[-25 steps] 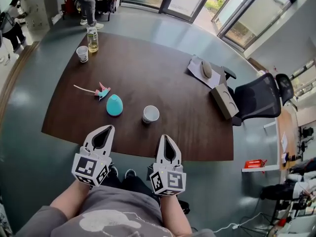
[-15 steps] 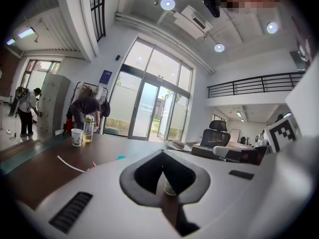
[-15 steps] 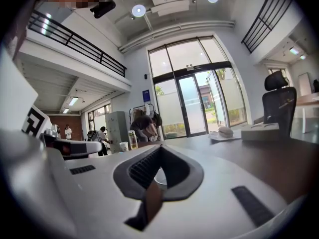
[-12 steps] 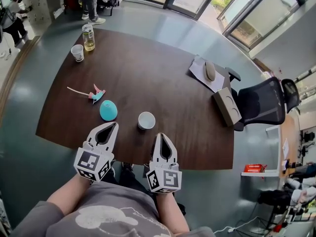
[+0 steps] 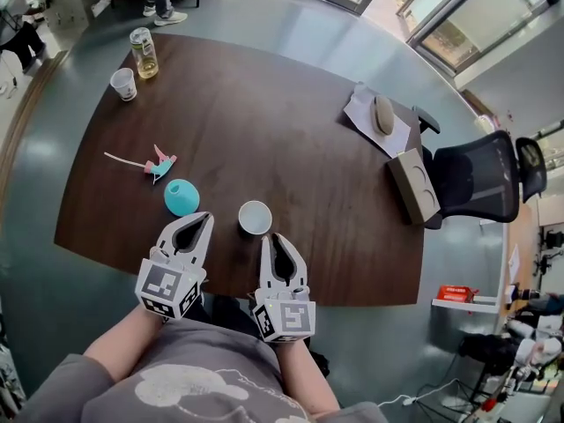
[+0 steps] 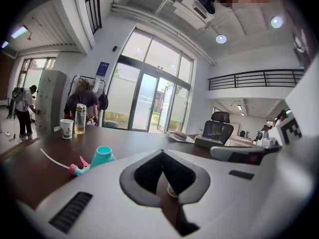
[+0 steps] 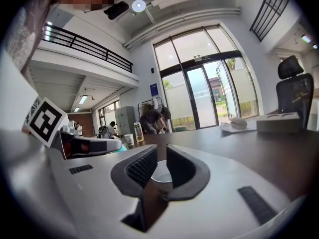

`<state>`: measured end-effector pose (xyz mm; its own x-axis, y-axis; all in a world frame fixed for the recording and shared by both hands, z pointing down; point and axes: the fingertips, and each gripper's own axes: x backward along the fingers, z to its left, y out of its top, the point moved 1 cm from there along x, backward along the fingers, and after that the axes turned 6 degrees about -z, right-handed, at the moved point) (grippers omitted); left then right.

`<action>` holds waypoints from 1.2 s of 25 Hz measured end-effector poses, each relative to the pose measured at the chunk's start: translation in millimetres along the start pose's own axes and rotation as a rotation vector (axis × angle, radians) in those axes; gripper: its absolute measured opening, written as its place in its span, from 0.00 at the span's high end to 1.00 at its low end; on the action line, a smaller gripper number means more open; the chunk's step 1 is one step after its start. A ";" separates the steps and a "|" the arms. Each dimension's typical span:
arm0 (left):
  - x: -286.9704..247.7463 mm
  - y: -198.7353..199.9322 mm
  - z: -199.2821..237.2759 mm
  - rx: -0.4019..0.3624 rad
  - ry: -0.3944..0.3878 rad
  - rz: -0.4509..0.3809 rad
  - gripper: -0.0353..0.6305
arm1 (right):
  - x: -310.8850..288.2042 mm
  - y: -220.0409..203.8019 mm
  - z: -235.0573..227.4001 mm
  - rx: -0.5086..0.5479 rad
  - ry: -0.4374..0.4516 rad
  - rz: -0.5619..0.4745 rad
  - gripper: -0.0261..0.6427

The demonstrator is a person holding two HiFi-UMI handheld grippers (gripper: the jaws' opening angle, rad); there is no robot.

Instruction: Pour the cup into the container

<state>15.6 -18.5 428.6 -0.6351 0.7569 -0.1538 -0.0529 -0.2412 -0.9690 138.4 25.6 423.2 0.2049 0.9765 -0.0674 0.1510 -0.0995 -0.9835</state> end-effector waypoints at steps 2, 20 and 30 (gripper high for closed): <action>-5.5 -7.6 -0.7 -0.006 -0.005 0.020 0.94 | -3.2 -5.5 -1.6 0.013 0.010 0.014 0.88; -19.5 -40.7 4.0 -0.018 0.033 0.087 0.94 | -13.7 -68.5 -3.3 0.071 0.085 0.216 0.49; -28.0 -59.0 7.3 -0.037 0.054 0.118 0.94 | -32.3 -84.2 -6.3 0.078 0.105 0.262 0.38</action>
<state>30.9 -29.9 491.4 -0.5930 0.7564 -0.2759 0.0490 -0.3082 -0.9501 125.2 1.1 509.2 0.3262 0.8940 -0.3072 0.0054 -0.3267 -0.9451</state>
